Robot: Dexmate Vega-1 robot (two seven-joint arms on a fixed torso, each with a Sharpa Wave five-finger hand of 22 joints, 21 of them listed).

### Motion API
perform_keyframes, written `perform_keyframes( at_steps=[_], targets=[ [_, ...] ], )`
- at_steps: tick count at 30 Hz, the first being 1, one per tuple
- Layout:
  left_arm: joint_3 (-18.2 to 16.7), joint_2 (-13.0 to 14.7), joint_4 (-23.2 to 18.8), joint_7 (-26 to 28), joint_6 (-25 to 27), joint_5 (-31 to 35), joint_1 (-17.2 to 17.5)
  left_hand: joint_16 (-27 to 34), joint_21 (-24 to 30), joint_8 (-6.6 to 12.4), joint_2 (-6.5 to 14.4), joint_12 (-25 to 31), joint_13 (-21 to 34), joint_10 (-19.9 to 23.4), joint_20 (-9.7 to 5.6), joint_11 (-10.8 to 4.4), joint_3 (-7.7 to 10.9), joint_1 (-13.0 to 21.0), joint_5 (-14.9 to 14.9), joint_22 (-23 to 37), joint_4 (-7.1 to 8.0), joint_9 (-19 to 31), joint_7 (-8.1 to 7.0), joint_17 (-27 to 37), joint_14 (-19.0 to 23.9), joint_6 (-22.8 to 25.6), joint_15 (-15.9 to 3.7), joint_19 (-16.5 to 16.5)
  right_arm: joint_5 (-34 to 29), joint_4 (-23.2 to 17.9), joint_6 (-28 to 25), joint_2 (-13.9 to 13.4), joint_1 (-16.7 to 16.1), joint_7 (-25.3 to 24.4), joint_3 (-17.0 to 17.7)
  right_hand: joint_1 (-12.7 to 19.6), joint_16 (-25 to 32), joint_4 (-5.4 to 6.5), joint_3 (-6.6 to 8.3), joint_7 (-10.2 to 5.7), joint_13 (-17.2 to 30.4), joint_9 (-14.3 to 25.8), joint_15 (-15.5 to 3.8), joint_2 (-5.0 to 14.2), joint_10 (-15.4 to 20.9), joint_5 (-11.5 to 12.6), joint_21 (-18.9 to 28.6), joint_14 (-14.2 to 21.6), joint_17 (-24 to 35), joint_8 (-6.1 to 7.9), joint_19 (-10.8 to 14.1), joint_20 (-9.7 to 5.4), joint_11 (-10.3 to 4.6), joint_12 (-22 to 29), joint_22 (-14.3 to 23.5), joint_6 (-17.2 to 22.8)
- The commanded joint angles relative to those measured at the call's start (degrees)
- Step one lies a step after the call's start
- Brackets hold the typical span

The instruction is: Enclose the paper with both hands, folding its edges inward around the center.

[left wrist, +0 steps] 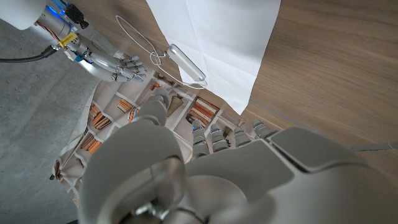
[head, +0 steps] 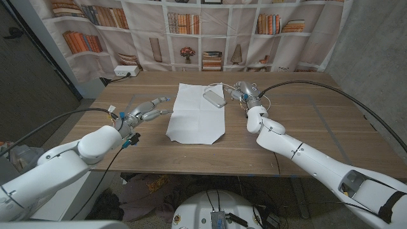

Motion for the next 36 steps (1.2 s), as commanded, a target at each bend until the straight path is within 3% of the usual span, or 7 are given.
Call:
perform_keyframes(
  at_steps=[1, 4, 8, 18, 24, 31, 36],
  targets=[
    [-2.93, 2.45, -3.17, -4.03, 6.2, 4.07, 1.49, 0.08, -0.01, -0.33, -1.14, -0.11, 0.31, -0.09, 0.29, 0.1, -0.1, 0.07, -0.32, 0.05, 0.42, 0.23, 0.07, 0.02, -7.75, -0.72, 0.3, -0.82, -0.18, 0.25, -0.14, -0.16, -0.22, 0.09, 0.51, 0.35, 0.15, -0.08, 0.25, -0.11, 0.29, 0.11, -3.44, 0.39, 0.51, -0.03, -0.16, 0.24, -0.02, -0.08, -0.09, -0.24, 0.05, 0.34, 0.31, 0.39],
    [-3.08, 2.23, -4.77, -3.25, 8.93, 5.67, 1.8, 0.37, 0.04, -0.15, -6.92, 0.22, 0.43, 0.19, -0.98, -1.12, -4.57, -4.12, 0.16, 0.12, 2.21, 0.57, -1.15, 0.31, -7.79, -0.04, -0.83, -0.77, -0.16, 0.24, -0.16, -0.12, -0.27, 0.06, 0.57, 0.33, 0.12, -0.09, 0.25, -0.12, 0.28, 0.11, -3.36, 0.4, 0.52, -0.03, -0.21, 0.2, -0.02, -0.11, -0.07, -0.24, 0.01, 0.32, 0.3, 0.38],
    [-3.42, 2.77, -6.16, -3.68, 10.96, 7.65, 2.0, 0.49, 0.16, -0.16, -8.37, 0.31, 0.45, 0.32, -1.44, -1.66, -5.67, -4.99, 0.55, 0.13, 2.45, 0.65, -1.43, 0.35, -7.57, 0.03, -1.27, -0.46, -0.12, 0.01, 0.2, -0.11, -0.3, -0.06, 0.72, 0.3, 0.09, -0.13, 0.22, -0.08, 0.28, 0.11, -3.31, 0.36, 0.48, -0.03, -0.24, 0.18, -0.06, -0.12, 0.08, -0.23, 0.03, 0.28, 0.3, 0.45],
    [-5.54, 4.92, -9.64, -6.16, 17.74, 12.71, 2.77, 0.69, 0.49, -2.54, -4.45, -0.35, 0.55, -2.17, 0.27, -1.18, -3.9, -1.33, 2.16, 0.17, 2.2, 1.54, -1.0, 0.29, -6.62, -6.96, -0.23, 0.62, 0.12, -1.29, 4.46, -1.22, -2.78, -3.23, 2.42, 0.22, -0.03, -0.26, 0.15, -0.69, 0.39, 0.11, -3.13, 0.26, 0.91, -0.05, -0.35, 0.12, -0.2, -0.27, 0.51, -0.13, -0.56, 0.43, 0.33, 0.32],
    [5.06, 15.24, -16.03, -5.72, 33.18, 24.46, -5.42, 0.99, 0.78, -2.62, -3.49, -0.12, 0.59, -2.09, 0.9, -1.63, -3.35, 0.18, 2.49, 0.14, 1.86, 1.88, -1.55, 0.24, -5.24, -7.84, -0.65, 1.72, 0.91, -4.84, 7.38, -2.46, -6.25, -5.43, 4.62, -0.46, -0.57, -0.01, -0.14, -0.79, 0.41, 0.13, -2.3, 0.23, -0.02, -0.1, -0.83, -1.13, -0.24, -0.3, -0.11, 0.67, -0.54, 0.01, 0.34, 0.46],
    [14.84, 19.7, -17.5, -9.96, 36.98, 29.3, -14.47, 0.89, 0.69, -2.67, -4.04, 0.07, 0.62, -1.81, 0.26, -2.63, -3.86, 0.05, 2.54, 0.12, 2.0, 2.13, -1.9, 0.25, -5.11, -8.38, -1.49, 1.81, 1.04, -8.88, 8.77, -3.77, -8.85, -5.72, 6.35, -0.91, -0.84, 0.14, -0.31, -0.66, 0.28, 0.15, -1.74, 0.26, -1.12, -0.1, -1.2, -1.72, -0.31, -0.49, -0.43, 1.18, -0.1, -0.55, 0.34, 0.16],
    [15.69, 21.12, -17.9, -8.95, 37.78, 28.95, -14.91, 0.82, 0.6, -2.14, -4.9, 0.13, 0.64, -1.79, 0.31, -2.65, -4.57, -0.36, 2.58, 0.12, 2.16, 2.39, -1.41, 0.28, -5.04, -7.56, -1.56, 1.86, 0.57, -9.72, 9.1, -4.14, -9.6, -5.71, 7.06, -1.07, -0.8, 0.21, -0.35, -0.63, 0.24, 0.15, -1.77, 0.34, -1.17, -0.09, -1.28, -1.64, -0.32, -0.51, -0.42, 1.15, -0.09, -0.61, 0.34, 0.16]
  ],
)
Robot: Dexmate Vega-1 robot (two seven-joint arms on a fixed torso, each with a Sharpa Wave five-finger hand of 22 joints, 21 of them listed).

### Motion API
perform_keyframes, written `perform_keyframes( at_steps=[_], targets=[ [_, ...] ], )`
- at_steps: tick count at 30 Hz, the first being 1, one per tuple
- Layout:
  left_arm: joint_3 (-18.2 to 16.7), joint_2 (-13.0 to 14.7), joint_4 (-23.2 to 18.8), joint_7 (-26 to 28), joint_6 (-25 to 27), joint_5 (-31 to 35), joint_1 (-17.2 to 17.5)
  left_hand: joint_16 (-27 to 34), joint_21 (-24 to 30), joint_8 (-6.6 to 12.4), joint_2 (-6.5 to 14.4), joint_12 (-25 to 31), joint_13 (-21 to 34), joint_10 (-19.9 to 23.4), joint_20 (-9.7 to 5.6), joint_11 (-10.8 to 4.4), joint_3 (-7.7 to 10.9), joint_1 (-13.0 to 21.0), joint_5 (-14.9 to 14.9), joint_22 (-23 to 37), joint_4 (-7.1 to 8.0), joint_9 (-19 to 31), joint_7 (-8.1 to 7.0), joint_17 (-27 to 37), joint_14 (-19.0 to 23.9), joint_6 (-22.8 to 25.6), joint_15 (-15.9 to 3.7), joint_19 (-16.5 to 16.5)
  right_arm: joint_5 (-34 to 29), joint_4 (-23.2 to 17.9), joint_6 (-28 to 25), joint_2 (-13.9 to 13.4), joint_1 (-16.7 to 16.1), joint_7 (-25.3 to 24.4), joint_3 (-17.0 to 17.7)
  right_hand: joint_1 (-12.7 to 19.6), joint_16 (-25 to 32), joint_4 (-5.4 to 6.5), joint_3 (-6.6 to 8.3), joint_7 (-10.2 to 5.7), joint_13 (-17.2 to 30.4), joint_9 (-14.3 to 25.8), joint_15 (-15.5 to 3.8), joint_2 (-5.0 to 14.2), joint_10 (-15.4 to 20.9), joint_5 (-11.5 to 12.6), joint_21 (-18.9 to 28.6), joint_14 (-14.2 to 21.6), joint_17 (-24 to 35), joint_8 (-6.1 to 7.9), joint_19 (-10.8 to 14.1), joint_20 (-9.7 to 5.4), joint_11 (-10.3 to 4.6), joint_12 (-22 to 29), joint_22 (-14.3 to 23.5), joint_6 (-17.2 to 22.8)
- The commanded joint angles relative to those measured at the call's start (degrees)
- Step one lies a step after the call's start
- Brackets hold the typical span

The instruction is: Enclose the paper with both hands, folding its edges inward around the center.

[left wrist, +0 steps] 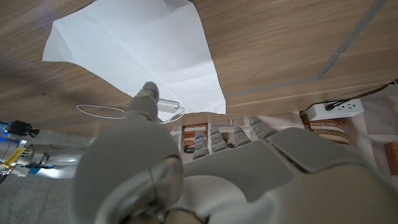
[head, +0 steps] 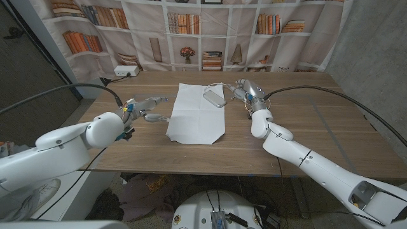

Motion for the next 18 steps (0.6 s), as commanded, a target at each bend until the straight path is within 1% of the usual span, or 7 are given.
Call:
perform_keyframes(
  at_steps=[1, 8, 12, 14, 15, 17, 18],
  targets=[
    [8.63, 6.79, -3.37, -1.26, 8.4, 5.97, -7.23, 0.4, 0.17, 0.2, -1.06, 0.55, 0.12, 0.08, -0.31, -0.46, -0.53, -0.73, 0.36, 0.11, -0.01, 0.31, 0.45, 0.14, -4.85, 0.47, -0.45, 0.05, -0.35, -4.03, 1.87, -1.53, -3.28, -0.87, 2.39, -0.54, 0.01, 0.03, -0.17, 0.01, 0.12, 0.15, -2.13, -0.15, -0.27, -0.11, -0.22, -0.14, -0.05, -0.04, 0.19, 0.13, -0.08, -0.11, 0.05, -0.03],
    [12.86, 9.59, -4.45, 1.44, 10.69, 11.66, -7.41, 0.56, 0.4, 1.28, -1.66, 0.95, 0.25, 1.02, -1.05, -1.74, -1.19, -0.77, 0.67, 0.13, 0.16, 0.85, 0.52, 0.2, -3.99, 2.14, -1.09, 1.06, -0.61, -3.7, 1.65, -1.46, -3.61, -0.21, 2.62, -0.71, 0.03, 0.11, -0.2, 0.04, 0.07, 0.15, -2.22, -0.03, -0.25, -0.09, -0.33, -0.09, -0.07, -0.07, 0.2, 0.09, 0.02, -0.16, 0.05, -0.04],
    [14.9, 12.01, -4.63, -0.34, 10.88, 16.26, -7.84, 0.54, 0.5, 1.9, -2.16, 1.13, 0.31, 1.56, -1.44, -2.24, -1.64, -0.86, 0.87, 0.14, 0.23, 1.13, 0.33, 0.24, -3.82, 3.09, -1.56, 1.59, -0.92, -3.54, 1.99, -1.49, -3.54, 0.04, 2.6, -0.79, 0.03, 0.13, -0.21, 0.07, 0.04, 0.15, -2.34, 0.03, -0.29, -0.07, -0.39, -0.06, -0.09, -0.08, 0.27, 0.04, -0.02, -0.21, 0.05, -0.03],
    [12.7, 12.01, -4.2, -1.54, 10.49, 18.51, -5.4, 0.63, 0.53, 2.69, -2.5, 1.25, 0.36, 1.99, -1.52, -2.43, -1.95, -0.77, 1.09, 0.15, 0.23, 1.39, 0.1, 0.27, -3.4, 4.47, -1.87, 1.91, -1.12, -3.42, 2.01, -1.42, -3.4, 0.15, 2.57, -0.81, 0.02, 0.14, -0.21, 0.07, 0.02, 0.16, -2.33, 0.05, -0.26, -0.07, -0.44, -0.06, -0.1, -0.09, 0.21, 0.01, -0.03, -0.21, 0.05, -0.04],
    [11.6, 12.01, -3.98, -2.15, 10.1, 19.9, -4.18, 0.74, 0.51, 4.58, -2.87, 1.82, 0.5, 3.85, -1.66, -2.98, -2.42, -0.45, 1.58, 0.18, 0.25, 1.97, 0.32, 0.35, -2.78, 7.82, -2.21, 2.37, -1.09, -3.43, 1.91, -1.26, -3.43, 0.09, 2.67, -0.82, 0.02, 0.14, -0.21, 0.05, 0.02, 0.16, -2.34, 0.06, -0.27, -0.06, -0.46, -0.06, -0.1, -0.09, 0.2, 0.01, -0.06, -0.22, 0.05, -0.05],
    [9.53, 12.01, -3.38, -2.1, 9.06, 22.58, -1.55, 0.98, 0.74, 6.69, -3.12, 2.22, 0.71, 5.47, -2.05, -3.86, -2.84, 0.09, 2.1, 0.22, 0.24, 2.64, 0.45, 0.44, -1.72, 11.28, -3.07, 3.5, -1.28, -3.37, 2.15, -1.31, -3.41, 0.07, 2.66, -0.83, 0.01, 0.14, -0.21, 0.11, 0.0, 0.16, -2.35, 0.09, -0.24, -0.06, -0.5, -0.07, -0.12, -0.07, 0.2, 0.02, -0.11, -0.23, 0.05, 0.03],
    [8.64, 12.01, -3.12, -2.67, 8.41, 23.57, -0.66, 1.06, 0.85, 7.0, -3.19, 2.2, 0.75, 5.57, -2.39, -3.91, -2.94, 0.21, 2.21, 0.23, 0.23, 2.78, 0.23, 0.46, -1.41, 11.68, -3.29, 3.91, -1.3, -3.37, 2.09, -1.21, -3.45, 0.0, 2.72, -0.85, -0.04, 0.13, -0.21, 0.08, -0.01, 0.16, -2.38, 0.11, -0.1, -0.05, -0.54, -0.17, -0.13, -0.07, 0.19, 0.01, -0.03, -0.19, 0.05, 0.03]
  ],
)
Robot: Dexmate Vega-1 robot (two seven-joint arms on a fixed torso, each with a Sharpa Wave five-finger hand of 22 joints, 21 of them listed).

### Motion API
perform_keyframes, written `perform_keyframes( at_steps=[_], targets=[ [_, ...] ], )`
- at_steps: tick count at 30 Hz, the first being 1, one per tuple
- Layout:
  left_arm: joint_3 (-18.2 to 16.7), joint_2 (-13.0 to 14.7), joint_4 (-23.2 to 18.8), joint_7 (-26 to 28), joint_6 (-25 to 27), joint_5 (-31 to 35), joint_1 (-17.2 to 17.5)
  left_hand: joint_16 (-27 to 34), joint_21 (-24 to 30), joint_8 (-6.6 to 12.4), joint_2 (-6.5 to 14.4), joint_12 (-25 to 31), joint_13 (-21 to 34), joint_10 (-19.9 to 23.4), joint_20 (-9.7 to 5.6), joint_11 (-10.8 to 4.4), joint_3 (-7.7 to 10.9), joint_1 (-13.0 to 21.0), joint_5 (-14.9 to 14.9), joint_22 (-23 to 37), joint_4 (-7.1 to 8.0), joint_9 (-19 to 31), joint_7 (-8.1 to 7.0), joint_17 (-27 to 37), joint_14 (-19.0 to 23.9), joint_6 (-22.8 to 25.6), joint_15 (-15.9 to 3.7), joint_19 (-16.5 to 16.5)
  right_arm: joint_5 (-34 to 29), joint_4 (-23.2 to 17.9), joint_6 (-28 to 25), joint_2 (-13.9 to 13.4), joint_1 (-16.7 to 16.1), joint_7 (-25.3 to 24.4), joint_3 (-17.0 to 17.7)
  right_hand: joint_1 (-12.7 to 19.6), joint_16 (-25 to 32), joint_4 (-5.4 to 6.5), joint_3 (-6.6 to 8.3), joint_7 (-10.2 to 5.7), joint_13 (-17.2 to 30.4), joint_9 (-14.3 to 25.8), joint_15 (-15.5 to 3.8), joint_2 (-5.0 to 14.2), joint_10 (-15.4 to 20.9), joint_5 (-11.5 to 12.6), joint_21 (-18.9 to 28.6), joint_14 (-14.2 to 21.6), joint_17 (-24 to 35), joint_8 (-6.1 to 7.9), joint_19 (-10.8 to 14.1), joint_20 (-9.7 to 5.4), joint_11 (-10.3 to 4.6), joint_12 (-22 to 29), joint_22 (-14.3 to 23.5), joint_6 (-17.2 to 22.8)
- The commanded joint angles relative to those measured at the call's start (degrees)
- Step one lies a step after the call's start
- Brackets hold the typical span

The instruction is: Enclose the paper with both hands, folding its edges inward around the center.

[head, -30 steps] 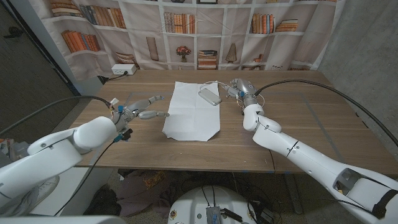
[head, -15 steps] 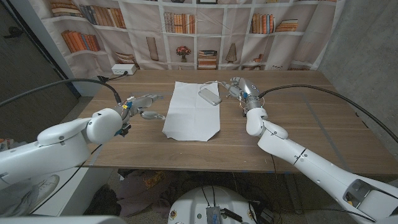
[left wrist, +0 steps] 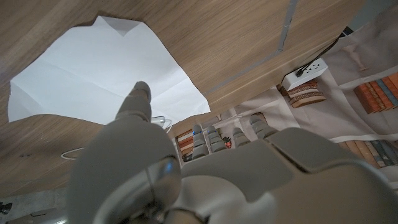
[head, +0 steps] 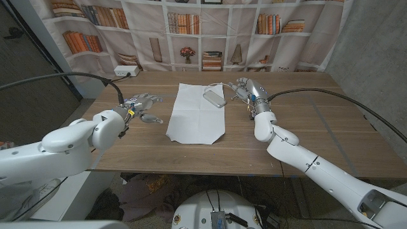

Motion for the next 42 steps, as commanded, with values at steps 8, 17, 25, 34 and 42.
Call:
perform_keyframes(
  at_steps=[8, 17, 25, 34, 42],
  targets=[
    [2.55, 1.05, 2.42, -7.5, -5.51, 19.59, 1.4, -0.24, 0.06, 2.85, 0.31, -1.28, 0.21, -1.66, -1.28, 1.34, -1.36, 2.03, 2.59, 0.27, 0.57, 1.03, -3.48, 0.44, -3.26, 3.85, -0.82, 1.64, -1.1, -0.78, 0.2, -0.03, -1.07, 0.04, 1.03, -0.37, -0.05, -0.09, -0.01, 0.1, -0.06, 0.16, -2.35, 0.18, -0.15, -0.02, -0.24, -0.13, 0.08, -0.12, 0.2, -0.07, -0.08, -0.26, 0.05, -0.03],
    [6.79, -3.41, 5.04, -12.28, -9.46, 26.82, -2.74, -0.24, -0.02, 2.77, 1.26, -1.03, 0.07, -1.26, -1.54, 1.45, -1.21, 3.33, 3.55, 0.24, 0.46, 0.47, -3.36, 0.41, -3.19, 5.01, -0.56, 1.83, -1.41, -1.25, -0.19, -0.27, -1.61, -0.17, 1.53, -0.33, -0.08, -0.18, 0.02, 0.07, -0.11, 0.16, -2.5, 0.23, -0.09, 0.0, -0.39, -0.12, 0.02, -0.11, 0.19, -0.14, -0.05, -0.3, 0.05, 0.05],
    [7.87, -5.74, 6.69, -16.67, -13.69, 30.32, -4.77, -0.28, -0.22, 4.09, 0.7, -0.81, -0.06, -0.69, -1.96, 0.87, -2.2, 3.39, 4.39, 0.2, 0.67, 0.02, -3.41, 0.37, -3.25, 9.5, -0.99, 1.77, -1.64, -1.17, 0.03, -0.26, -1.72, -0.38, 1.65, -0.27, -0.1, -0.28, 0.05, 0.0, -0.16, 0.16, -2.56, 0.26, -0.08, 0.02, -0.53, -0.07, -0.05, -0.09, 0.21, -0.19, -0.09, -0.36, 0.05, 0.13],
    [8.26, -7.87, 8.02, -19.58, -17.69, 33.31, -5.55, -0.28, -0.4, 5.19, -0.34, -0.59, -0.18, 0.12, -2.32, 0.74, -3.52, 3.1, 5.21, 0.19, 0.91, -0.53, -3.41, 0.36, -3.29, 13.55, -1.47, 1.6, -1.82, -1.22, -0.22, -0.15, -1.91, -0.57, 1.79, -0.21, -0.17, -0.39, 0.07, 0.05, -0.2, 0.16, -2.52, 0.26, -0.02, 0.03, -0.7, -0.14, -0.12, -0.04, 0.13, -0.19, -0.17, -0.4, 0.05, 0.32],
    [8.36, -9.94, 9.01, -19.56, -19.53, 36.94, -4.77, -0.28, -0.43, 5.68, -1.13, -0.43, -0.26, 0.8, -2.74, 0.5, -4.33, 3.19, 5.77, 0.19, 0.86, -0.99, -3.44, 0.36, -3.41, 15.74, -1.63, 1.6, -1.82, -1.36, -0.49, -0.26, -2.12, -0.59, 2.0, -0.21, -0.2, -0.44, 0.07, 0.06, -0.22, 0.16, -2.5, 0.25, 0.07, 0.03, -0.82, -0.16, -0.16, -0.04, 0.11, -0.2, -0.07, -0.4, 0.05, 0.37]
  ],
)
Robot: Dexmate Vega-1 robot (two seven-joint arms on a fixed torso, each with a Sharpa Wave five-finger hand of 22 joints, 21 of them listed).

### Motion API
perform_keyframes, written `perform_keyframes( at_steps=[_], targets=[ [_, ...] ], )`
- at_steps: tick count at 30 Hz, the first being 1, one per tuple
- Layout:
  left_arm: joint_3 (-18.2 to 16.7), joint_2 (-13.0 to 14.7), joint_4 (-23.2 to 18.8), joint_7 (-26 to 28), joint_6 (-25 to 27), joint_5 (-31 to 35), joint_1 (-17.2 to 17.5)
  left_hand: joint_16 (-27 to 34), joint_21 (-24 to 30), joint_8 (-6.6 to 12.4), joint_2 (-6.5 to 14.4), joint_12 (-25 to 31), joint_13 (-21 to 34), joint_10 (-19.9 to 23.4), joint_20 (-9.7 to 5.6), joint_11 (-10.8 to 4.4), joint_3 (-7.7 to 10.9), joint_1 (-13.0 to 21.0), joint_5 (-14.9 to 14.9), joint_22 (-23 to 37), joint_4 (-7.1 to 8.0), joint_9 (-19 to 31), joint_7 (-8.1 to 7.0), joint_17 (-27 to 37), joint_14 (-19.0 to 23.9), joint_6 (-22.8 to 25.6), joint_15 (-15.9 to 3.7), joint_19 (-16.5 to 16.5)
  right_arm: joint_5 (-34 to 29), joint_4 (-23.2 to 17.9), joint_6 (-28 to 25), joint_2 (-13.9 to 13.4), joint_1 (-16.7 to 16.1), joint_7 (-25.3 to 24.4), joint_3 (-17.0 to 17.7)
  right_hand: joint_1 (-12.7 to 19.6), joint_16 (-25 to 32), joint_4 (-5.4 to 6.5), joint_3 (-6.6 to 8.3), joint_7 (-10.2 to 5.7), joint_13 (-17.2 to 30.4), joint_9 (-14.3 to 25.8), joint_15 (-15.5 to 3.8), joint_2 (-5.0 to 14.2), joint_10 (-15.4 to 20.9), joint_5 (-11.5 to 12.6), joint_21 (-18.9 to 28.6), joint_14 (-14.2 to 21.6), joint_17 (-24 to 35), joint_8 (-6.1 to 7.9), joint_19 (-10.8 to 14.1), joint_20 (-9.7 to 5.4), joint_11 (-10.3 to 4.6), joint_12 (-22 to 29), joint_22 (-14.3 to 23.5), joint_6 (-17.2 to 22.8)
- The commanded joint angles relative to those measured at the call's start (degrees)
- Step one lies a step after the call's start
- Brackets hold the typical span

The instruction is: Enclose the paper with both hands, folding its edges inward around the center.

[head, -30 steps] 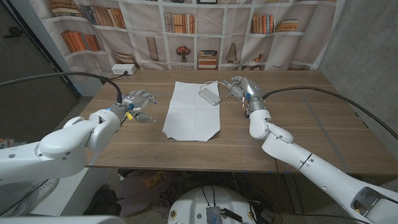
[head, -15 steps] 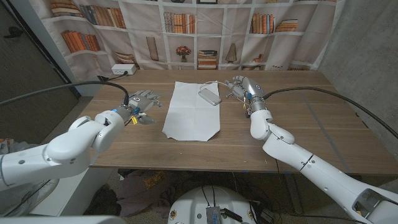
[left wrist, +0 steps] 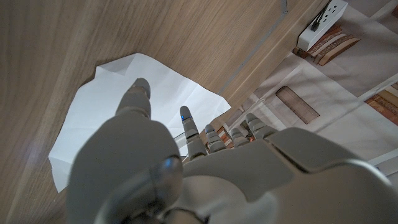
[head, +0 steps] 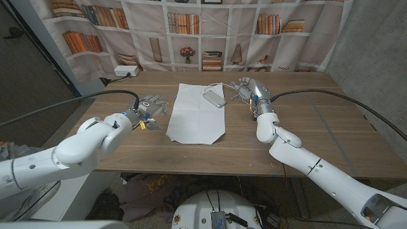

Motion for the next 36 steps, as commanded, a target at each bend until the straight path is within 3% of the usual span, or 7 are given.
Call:
perform_keyframes(
  at_steps=[1, 7, 27, 30, 36],
  targets=[
    [0.41, -2.84, 1.63, -1.8, -3.91, 5.16, 0.06, -0.03, -0.2, 0.66, -0.52, 0.64, -0.04, 1.08, -0.69, -0.41, -0.54, 0.31, 0.6, 0.08, -0.01, -0.18, -0.06, 0.2, -3.38, 1.8, -1.09, 0.2, -0.2, -0.15, -0.23, -0.19, -0.28, -0.07, 0.22, -0.22, -0.19, -0.44, 0.06, 0.05, 0.07, 0.16, -2.51, 0.25, 0.04, 0.02, -0.2, -0.14, 0.1, -0.05, 0.1, -0.21, -0.09, 0.0, 0.21, 0.37],
    [0.32, -3.74, 2.14, -3.13, -6.08, 6.93, -0.04, 0.28, -0.01, 2.0, -0.39, 1.12, -0.21, 3.32, -1.61, -1.86, -1.27, 1.31, 1.84, 0.06, -0.02, -1.13, 0.0, 0.19, -2.43, 7.13, -1.98, 1.1, -0.21, -0.31, -0.48, -0.09, -0.49, -0.37, 0.4, -0.23, -0.25, -0.5, 0.05, 0.08, 0.04, 0.16, -2.49, 0.24, 0.09, 0.02, -0.32, -0.25, 0.06, -0.08, 0.09, -0.2, -0.07, -0.02, 0.21, 0.33],
    [-1.22, -5.82, 3.65, -5.89, -9.16, 8.33, 1.35, 0.25, -0.16, 2.55, -0.68, 1.02, -0.35, 4.13, -1.85, -1.84, -2.1, 1.72, 2.45, 0.06, 0.06, -2.07, -0.02, 0.19, -2.34, 10.38, -2.45, 1.02, -0.59, -0.44, -1.06, -0.17, -0.56, -0.44, 0.37, -0.36, -0.39, -0.62, -0.01, 0.07, -0.03, 0.15, -2.29, 0.23, -0.21, 0.01, -0.71, -0.49, -0.03, -0.15, 0.09, -0.24, 0.09, -0.29, 0.21, 0.32],
    [-1.54, -5.73, 3.71, -6.3, -8.94, 8.63, 1.76, 0.22, -0.22, 4.06, -0.61, 0.78, -0.41, 4.41, -1.84, -1.82, -2.8, 1.94, 2.91, 0.07, 0.32, -2.57, 0.2, 0.23, -2.37, 15.23, -2.42, 0.99, -0.69, -0.49, -1.21, -0.19, -0.56, -0.45, 0.34, -0.38, -0.36, -0.63, -0.02, 0.09, -0.04, 0.15, -2.32, 0.24, -0.23, 0.01, -0.76, -0.41, -0.04, -0.15, 0.09, -0.21, 0.08, -0.31, 0.21, 0.33],
    [-1.57, -6.13, 4.09, -7.06, -9.5, 9.05, 1.55, 0.1, -0.3, 4.26, -0.78, 0.63, -0.42, 4.37, -1.7, -1.95, -3.11, 2.17, 3.07, 0.08, 0.27, -2.85, -0.03, 0.26, -2.69, 16.21, -2.42, 0.83, -0.88, -0.56, -1.27, -0.26, -0.57, -0.46, 0.22, -0.44, -0.38, -0.64, -0.05, 0.03, -0.06, 0.15, -2.29, 0.23, -0.25, 0.01, -0.86, -0.43, -0.06, -0.16, 0.09, -0.23, 0.08, -0.36, 0.21, 0.36]
  ],
)
